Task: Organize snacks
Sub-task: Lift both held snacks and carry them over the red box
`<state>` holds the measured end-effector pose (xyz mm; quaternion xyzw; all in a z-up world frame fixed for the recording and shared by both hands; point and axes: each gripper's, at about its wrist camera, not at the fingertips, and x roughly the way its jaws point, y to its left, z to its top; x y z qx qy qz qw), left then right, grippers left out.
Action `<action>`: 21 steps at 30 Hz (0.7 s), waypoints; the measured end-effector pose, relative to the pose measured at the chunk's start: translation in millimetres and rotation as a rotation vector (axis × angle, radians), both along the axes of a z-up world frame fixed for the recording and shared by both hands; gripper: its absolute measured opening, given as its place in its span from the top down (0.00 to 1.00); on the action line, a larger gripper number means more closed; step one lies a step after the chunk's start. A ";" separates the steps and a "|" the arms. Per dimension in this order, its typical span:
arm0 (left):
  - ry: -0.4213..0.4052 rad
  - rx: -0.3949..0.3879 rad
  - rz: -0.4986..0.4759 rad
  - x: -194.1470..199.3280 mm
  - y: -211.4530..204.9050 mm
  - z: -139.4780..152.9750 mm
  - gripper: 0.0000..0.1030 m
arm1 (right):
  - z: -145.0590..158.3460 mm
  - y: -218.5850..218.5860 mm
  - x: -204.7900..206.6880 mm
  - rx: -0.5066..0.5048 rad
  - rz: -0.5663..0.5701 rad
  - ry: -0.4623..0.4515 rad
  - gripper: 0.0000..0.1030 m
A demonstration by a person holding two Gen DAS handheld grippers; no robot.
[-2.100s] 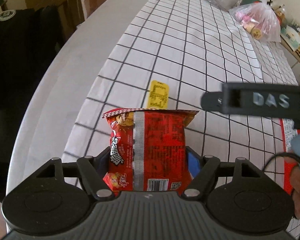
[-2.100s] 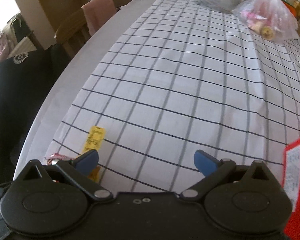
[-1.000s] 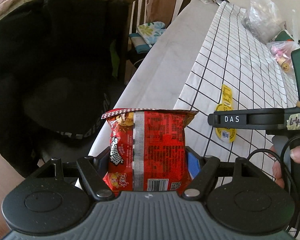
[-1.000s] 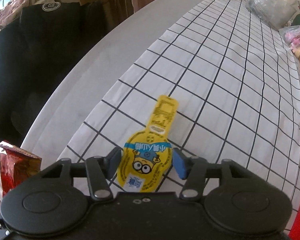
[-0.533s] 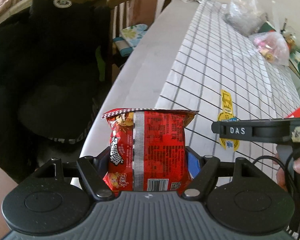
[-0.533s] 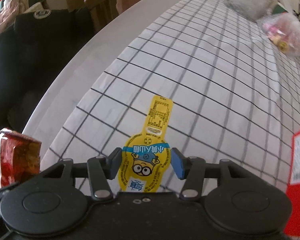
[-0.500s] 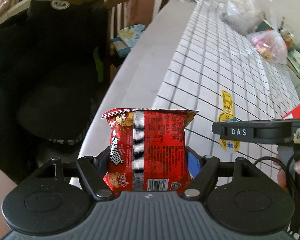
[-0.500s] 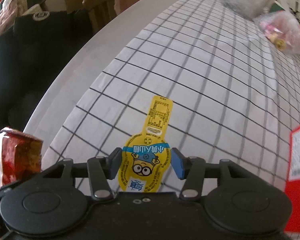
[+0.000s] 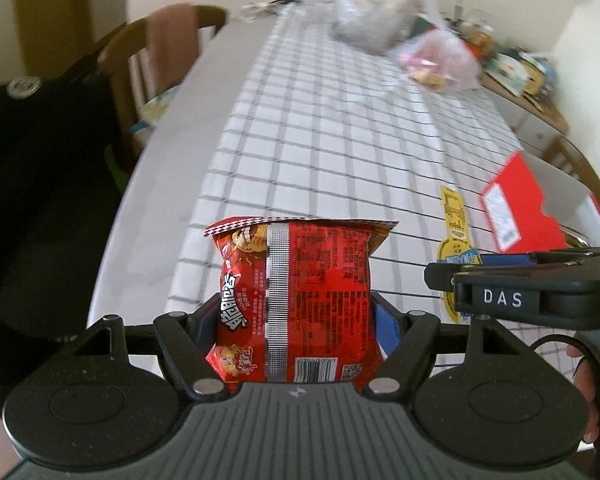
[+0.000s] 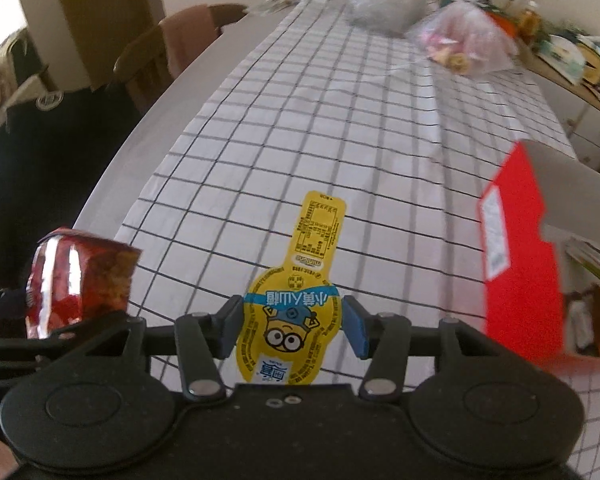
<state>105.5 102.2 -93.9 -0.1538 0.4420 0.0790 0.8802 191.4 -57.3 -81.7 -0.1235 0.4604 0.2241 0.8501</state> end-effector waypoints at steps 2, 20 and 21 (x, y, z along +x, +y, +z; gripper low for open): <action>-0.012 0.010 -0.034 4.7 -12.2 6.8 0.27 | 7.3 -12.7 -2.1 0.013 -0.016 -0.009 0.50; -0.111 0.072 -0.152 47.6 -133.9 58.2 0.27 | 53.7 -155.5 14.2 0.118 -0.062 -0.090 0.50; -0.113 0.072 -0.152 50.8 -141.6 60.8 0.27 | 55.3 -164.5 17.5 0.123 -0.062 -0.093 0.50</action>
